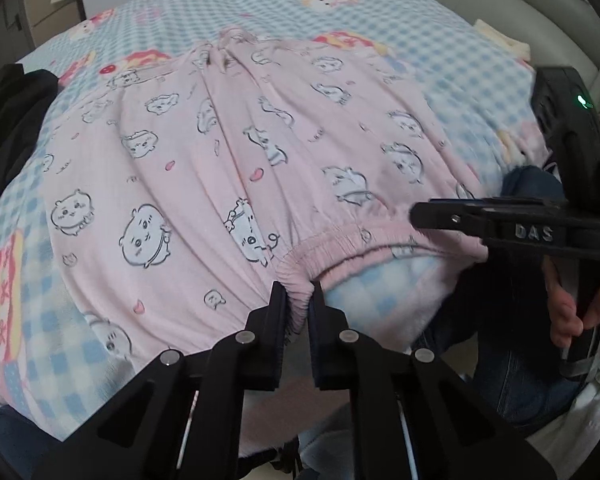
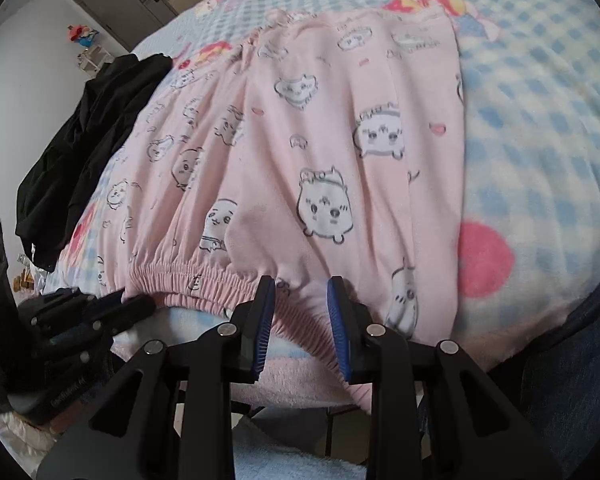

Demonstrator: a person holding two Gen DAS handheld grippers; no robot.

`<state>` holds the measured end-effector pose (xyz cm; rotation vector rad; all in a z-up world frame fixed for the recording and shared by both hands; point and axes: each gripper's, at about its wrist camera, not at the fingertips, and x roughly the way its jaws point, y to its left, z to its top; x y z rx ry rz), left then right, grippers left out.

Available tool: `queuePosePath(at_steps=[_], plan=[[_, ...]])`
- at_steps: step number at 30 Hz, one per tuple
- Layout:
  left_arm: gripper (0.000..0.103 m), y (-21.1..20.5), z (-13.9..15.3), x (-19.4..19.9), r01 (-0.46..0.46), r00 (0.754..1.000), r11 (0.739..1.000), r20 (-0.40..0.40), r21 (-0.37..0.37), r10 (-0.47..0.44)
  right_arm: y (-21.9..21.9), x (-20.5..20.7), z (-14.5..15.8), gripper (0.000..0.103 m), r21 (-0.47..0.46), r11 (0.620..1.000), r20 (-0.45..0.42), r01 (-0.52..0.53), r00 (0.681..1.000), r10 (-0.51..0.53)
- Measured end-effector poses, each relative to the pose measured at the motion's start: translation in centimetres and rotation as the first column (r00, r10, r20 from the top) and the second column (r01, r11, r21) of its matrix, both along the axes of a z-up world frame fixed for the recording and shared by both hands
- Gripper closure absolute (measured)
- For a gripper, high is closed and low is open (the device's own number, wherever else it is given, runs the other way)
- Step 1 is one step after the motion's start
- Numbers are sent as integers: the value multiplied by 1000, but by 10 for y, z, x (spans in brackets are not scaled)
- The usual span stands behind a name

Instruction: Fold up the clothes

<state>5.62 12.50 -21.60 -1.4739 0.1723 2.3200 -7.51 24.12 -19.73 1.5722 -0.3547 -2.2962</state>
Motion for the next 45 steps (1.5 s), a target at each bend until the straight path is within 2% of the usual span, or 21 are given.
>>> queuePosePath(at_steps=[2,5,8,10,12,13,15,19,22,23,25,28,30,34,35,37,38,39,40,43,45], plan=[[91,-4,-6,-7,-1,1000,1000,30,-13,1,-3,1,-2,76,14,1000,11,-5,1000,5],[77,-20,6,-13,-21,998,996,55,87,16,-7,4,3,76,39,999,2,-33,999,33],[71,-52,39,-24,-48,999,977,-4,207,50,-2,-4,30,76,-5,999,-47,-43,998,43],[61,-79,53,-45,-110,992,972,-44,208,122,-3,-24,56,76,-44,997,-98,-57,994,53],[61,-110,59,-72,-197,974,962,-76,189,215,-12,-52,80,73,-61,993,-172,-97,981,86],[61,-130,57,-90,-262,957,946,-75,190,280,-18,-66,90,68,-63,991,-205,-117,973,102],[63,-169,46,-118,-384,915,897,-41,220,402,-35,-100,97,67,-28,988,-231,-151,963,141],[63,-241,24,-163,-564,813,764,52,315,579,-64,-167,88,67,2,979,-193,-202,961,198],[60,-268,8,-193,-599,785,694,125,400,606,-86,-207,74,67,26,971,-158,-236,959,237],[59,-269,3,-202,-599,786,685,140,415,602,-93,-220,68,67,32,969,-146,-247,957,249],[54,-270,-10,-222,-596,790,681,163,425,591,-105,-247,57,67,30,968,-125,-248,960,250],[54,-265,-28,-250,-588,802,685,198,431,564,-121,-280,36,67,-9,970,-102,-241,966,239],[56,-263,-35,-263,-575,813,675,225,463,537,-128,-297,22,67,5,975,-67,-224,972,223],[56,-255,-35,-271,-569,817,694,209,441,538,-131,-317,9,67,39,976,-56,-216,974,218],[58,-255,-34,-270,-569,816,689,208,449,539,-130,-320,7,67,40,976,-56,-215,975,217],[73,-254,-35,-274,-554,825,686,199,472,529,-126,-326,5,64,13,979,-56,-206,977,206],[78,-252,-34,-276,-550,827,694,188,464,530,-126,-329,1,57,-2,978,-44,-207,978,206],[90,-249,-34,-277,-547,829,704,175,453,532,-127,-332,-4,56,-13,977,-31,-212,977,211],[94,-248,-31,-274,-545,829,708,162,449,536,-132,-334,-11,55,-11,972,-14,-233,972,233],[95,-247,-18,-265,-542,825,715,119,441,552,-142,-333,-17,56,29,965,-7,-262,965,262],[95,-253,-7,-258,-540,820,709,94,453,565,-143,-329,-8,56,29,965,-42,-259,965,260]])
